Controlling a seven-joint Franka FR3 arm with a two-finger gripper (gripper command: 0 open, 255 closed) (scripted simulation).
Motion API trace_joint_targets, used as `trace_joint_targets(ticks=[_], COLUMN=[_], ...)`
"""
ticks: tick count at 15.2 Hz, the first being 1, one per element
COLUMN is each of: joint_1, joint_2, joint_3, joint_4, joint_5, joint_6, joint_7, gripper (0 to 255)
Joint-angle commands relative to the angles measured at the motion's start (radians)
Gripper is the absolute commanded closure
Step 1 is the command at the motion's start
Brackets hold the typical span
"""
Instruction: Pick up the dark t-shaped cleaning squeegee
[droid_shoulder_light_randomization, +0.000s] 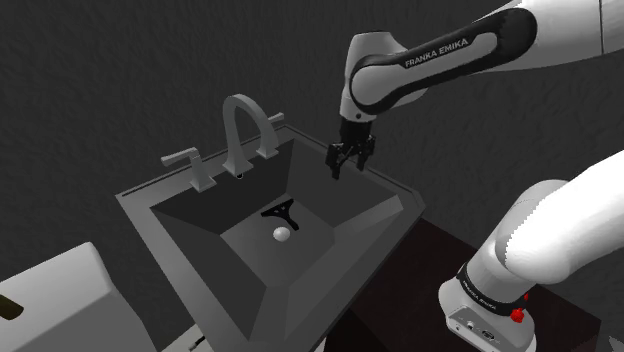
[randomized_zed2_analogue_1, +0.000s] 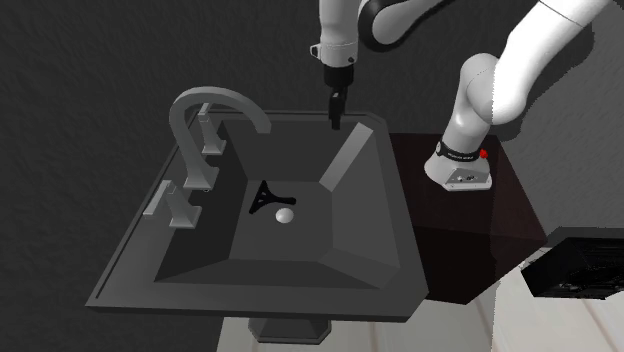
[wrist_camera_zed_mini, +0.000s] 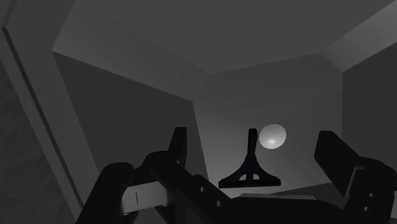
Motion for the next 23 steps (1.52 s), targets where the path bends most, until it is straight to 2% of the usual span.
trace_joint_targets(ticks=[1, 7, 12, 17, 23], joint_1=[0.002, 0.005, 0.018, 0.045, 0.087], joint_2=[0.082, 0.323, 0.529, 0.732, 0.971], joint_3=[0.015, 0.044, 0.049, 0.034, 0.005], joint_4=[0.015, 0.091, 0.193, 0.326, 0.530], joint_5=[0.000, -0.027, -0.072, -0.122, -0.163], joint_6=[0.073, 0.246, 0.356, 0.430, 0.471], joint_7=[0.014, 0.058, 0.107, 0.154, 0.195], gripper=[0, 0, 0, 0, 0])
